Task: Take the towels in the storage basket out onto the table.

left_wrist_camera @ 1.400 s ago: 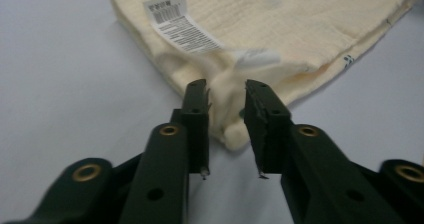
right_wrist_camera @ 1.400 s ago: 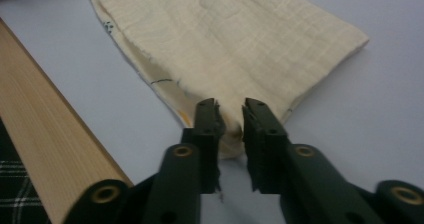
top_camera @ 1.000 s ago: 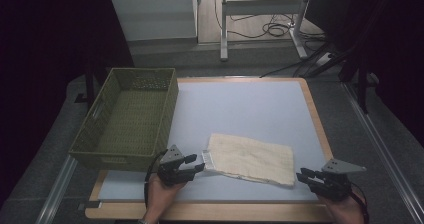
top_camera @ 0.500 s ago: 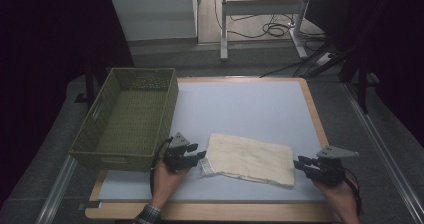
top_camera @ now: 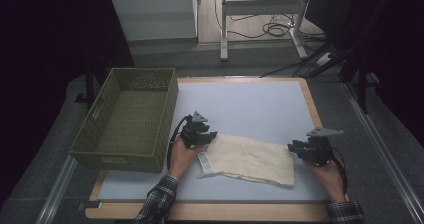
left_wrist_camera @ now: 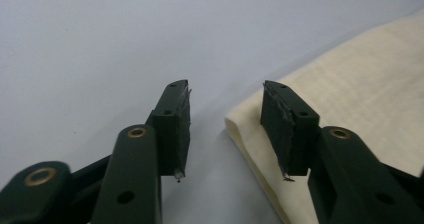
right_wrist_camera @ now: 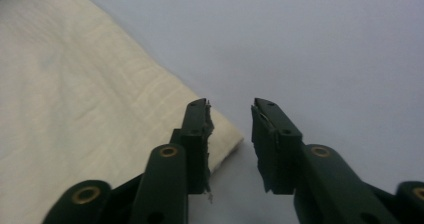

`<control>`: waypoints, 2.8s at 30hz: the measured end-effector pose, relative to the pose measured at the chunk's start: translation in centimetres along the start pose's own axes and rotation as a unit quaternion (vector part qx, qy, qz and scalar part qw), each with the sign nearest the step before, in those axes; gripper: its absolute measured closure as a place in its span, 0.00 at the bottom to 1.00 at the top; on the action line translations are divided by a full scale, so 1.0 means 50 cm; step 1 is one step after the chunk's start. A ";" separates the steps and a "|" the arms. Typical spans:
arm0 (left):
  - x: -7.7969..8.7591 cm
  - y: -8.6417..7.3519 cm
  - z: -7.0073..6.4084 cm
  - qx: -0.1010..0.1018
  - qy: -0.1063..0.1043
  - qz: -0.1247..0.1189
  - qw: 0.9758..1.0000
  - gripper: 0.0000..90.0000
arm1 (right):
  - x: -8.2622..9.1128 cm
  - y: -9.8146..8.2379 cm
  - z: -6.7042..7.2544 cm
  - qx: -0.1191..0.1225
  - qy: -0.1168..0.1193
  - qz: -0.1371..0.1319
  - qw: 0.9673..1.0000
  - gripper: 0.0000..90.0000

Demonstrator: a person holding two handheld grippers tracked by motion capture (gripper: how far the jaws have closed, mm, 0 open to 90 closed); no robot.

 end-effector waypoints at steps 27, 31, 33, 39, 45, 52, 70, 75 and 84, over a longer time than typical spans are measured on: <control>0.043 -0.028 -0.008 0.018 -0.040 -0.032 0.999 0.87 | -0.115 0.069 -0.042 0.016 -0.024 0.027 0.999 0.93; 0.020 -0.024 -0.006 0.004 -0.041 -0.017 0.999 0.76 | -0.095 0.066 -0.038 0.017 -0.022 0.020 0.999 0.87; 0.010 -0.025 -0.008 -0.013 -0.019 -0.002 1.000 0.69 | -0.085 0.064 -0.036 0.014 -0.015 0.024 1.000 0.83; -0.002 -0.030 0.004 -0.013 -0.020 -0.005 1.000 0.58 | -0.065 0.055 -0.018 0.016 -0.006 0.032 0.999 0.68; -0.004 -0.032 -0.001 -0.030 -0.021 -0.004 0.999 0.51 | -0.050 0.035 0.005 0.035 -0.018 0.041 0.998 0.55; -0.004 -0.032 -0.002 -0.030 -0.019 -0.006 0.999 0.51 | -0.034 0.025 0.056 0.050 0.021 0.043 0.998 0.47; -0.004 -0.033 0.000 -0.028 -0.020 -0.007 0.999 0.52 | -0.075 0.021 0.232 0.089 0.147 0.067 0.983 0.49; -0.004 -0.034 0.001 -0.023 -0.018 -0.009 1.000 0.55 | -0.088 0.027 0.282 0.117 0.160 0.065 0.978 0.54; -0.002 -0.034 0.004 -0.013 -0.010 -0.011 1.000 0.61 | -0.122 0.048 0.393 0.154 0.206 0.066 0.964 0.63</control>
Point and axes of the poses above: each handheld gripper's, and its own axes: x roughly backward along the jaws, y roughly out of its top, z roughly to its left, the point moved 2 cm from there along -x, roughly forward along the jaws, and after that the axes turned 5 degrees about -z, right-handed, at the moved point
